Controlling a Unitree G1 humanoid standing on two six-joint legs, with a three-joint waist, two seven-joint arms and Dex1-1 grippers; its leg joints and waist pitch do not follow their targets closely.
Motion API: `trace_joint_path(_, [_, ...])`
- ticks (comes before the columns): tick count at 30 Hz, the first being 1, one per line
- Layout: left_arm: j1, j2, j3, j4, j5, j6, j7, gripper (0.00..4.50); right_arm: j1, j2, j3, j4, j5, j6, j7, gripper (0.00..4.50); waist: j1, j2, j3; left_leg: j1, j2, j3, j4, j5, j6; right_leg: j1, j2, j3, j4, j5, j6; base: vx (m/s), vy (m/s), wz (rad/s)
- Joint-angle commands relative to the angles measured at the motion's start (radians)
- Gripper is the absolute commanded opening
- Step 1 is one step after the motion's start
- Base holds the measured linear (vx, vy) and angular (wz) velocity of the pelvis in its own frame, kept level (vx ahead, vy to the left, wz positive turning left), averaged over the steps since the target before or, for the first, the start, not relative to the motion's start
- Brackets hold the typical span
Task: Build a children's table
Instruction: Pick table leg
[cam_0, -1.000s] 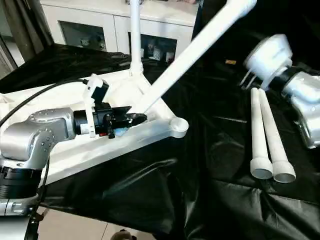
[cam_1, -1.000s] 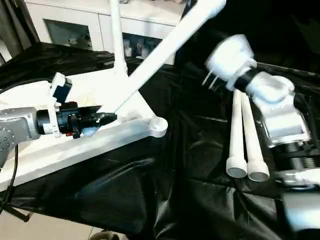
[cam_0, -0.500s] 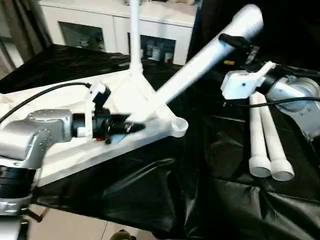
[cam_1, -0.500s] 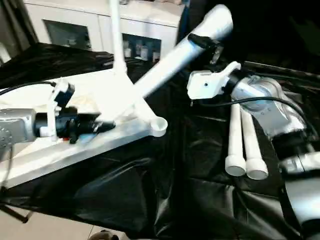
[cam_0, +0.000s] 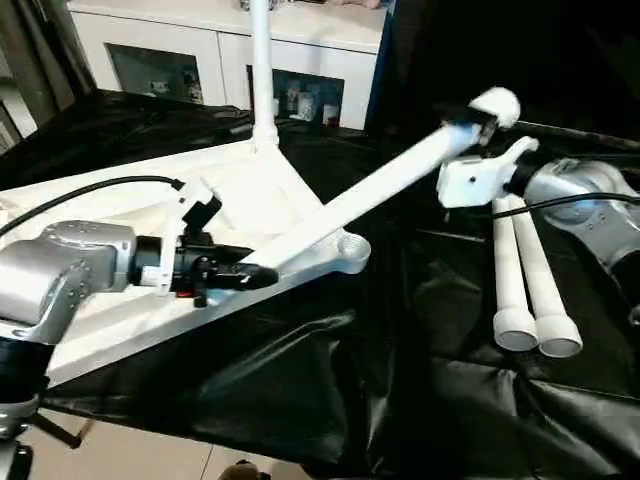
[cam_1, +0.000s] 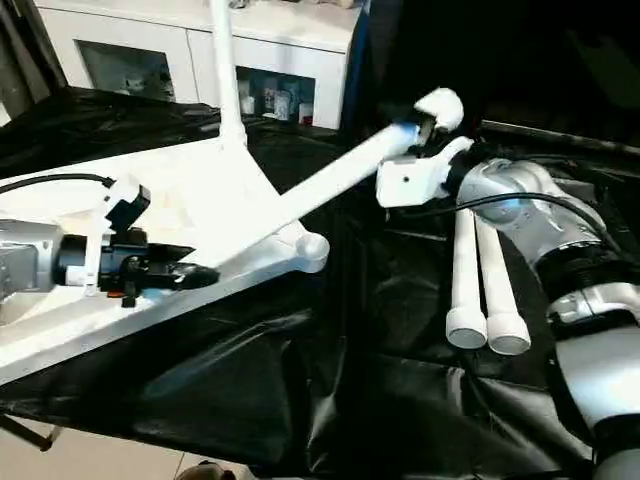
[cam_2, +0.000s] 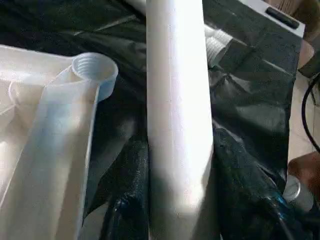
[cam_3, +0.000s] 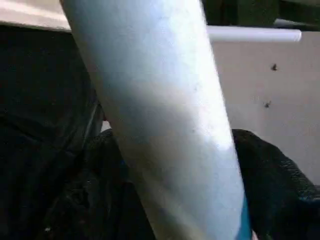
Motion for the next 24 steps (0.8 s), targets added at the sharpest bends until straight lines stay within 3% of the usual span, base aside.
trace_joint_path(1, [-0.043,0.01,0.068,-0.017,-0.04,-0.044,-0.026,1.44,0.025,-0.011,0.018,0.074,-0.012,0.013,0.04,2.97,-0.005,0.003,-0.072,0.025,0.045,-0.016,-0.054,-0.172,0.002,0.043,-0.076,0.056,-0.064,-0.031,-0.209,0.0,0.0,0.0])
trace_joint_path(12, [-0.076,0.043,0.108,0.014,-0.035,-0.102,-0.061,1.43,0.052,0.007,0.006,0.114,0.047,0.002,0.144,2.35,-0.005,0.01,-0.073,0.024,0.047,-0.018,-0.055,-0.184,-0.003,0.045,-0.077,0.056,-0.063,-0.017,-0.224,0.0,0.0,0.0])
trace_joint_path(14, [-0.112,0.027,0.156,0.076,-0.035,-0.116,-0.017,1.43,0.068,0.02,-0.008,0.134,0.086,0.008,0.177,2.31,-0.005,0.011,-0.074,0.026,0.045,-0.017,-0.054,-0.185,-0.001,0.045,-0.076,0.057,-0.063,-0.005,-0.232,0.0,0.0,0.0])
trace_joint_path(16, [-0.12,0.021,0.169,0.091,-0.035,-0.125,-0.004,1.99,0.072,0.023,-0.012,0.139,0.094,0.01,0.183,2.28,-0.004,0.013,-0.075,0.025,0.047,-0.019,-0.055,-0.182,-0.003,0.046,-0.077,0.055,-0.062,0.008,-0.238,0.0,0.0,0.0])
trace_joint_path(19, [-0.143,0.01,0.22,0.138,-0.064,-0.134,0.011,2.16,0.082,0.032,-0.028,0.149,0.118,0.014,0.199,2.22,-0.004,0.017,-0.076,0.024,0.044,-0.018,-0.052,-0.187,-0.006,0.047,-0.078,0.054,-0.063,0.022,-0.253,0.0,0.0,0.0])
trace_joint_path(20, [-0.174,-0.017,0.314,0.203,-0.138,-0.13,0.023,2.38,0.096,0.044,-0.054,0.16,0.159,0.026,0.231,2.06,-0.006,0.011,-0.076,0.021,0.043,-0.019,-0.051,-0.18,-0.005,0.05,-0.074,0.052,-0.06,0.046,-0.259,0.0,0.0,0.0])
trace_joint_path(21, [-0.174,-0.017,0.314,0.203,-0.138,-0.13,0.023,2.56,0.096,0.044,-0.054,0.16,0.159,0.026,0.231,1.95,-0.006,0.011,-0.077,0.023,0.042,-0.018,-0.051,-0.183,-0.002,0.05,-0.076,0.053,-0.06,0.045,-0.263,0.0,0.0,0.0])
trace_joint_path(24, [-0.203,-0.06,0.419,0.279,-0.226,-0.12,0.065,2.77,0.123,0.056,-0.072,0.16,0.203,0.031,0.27,1.91,-0.003,0.011,-0.075,0.021,0.045,-0.017,-0.05,-0.189,0.004,0.051,-0.079,0.052,-0.06,0.019,-0.267,0.0,0.0,0.0])
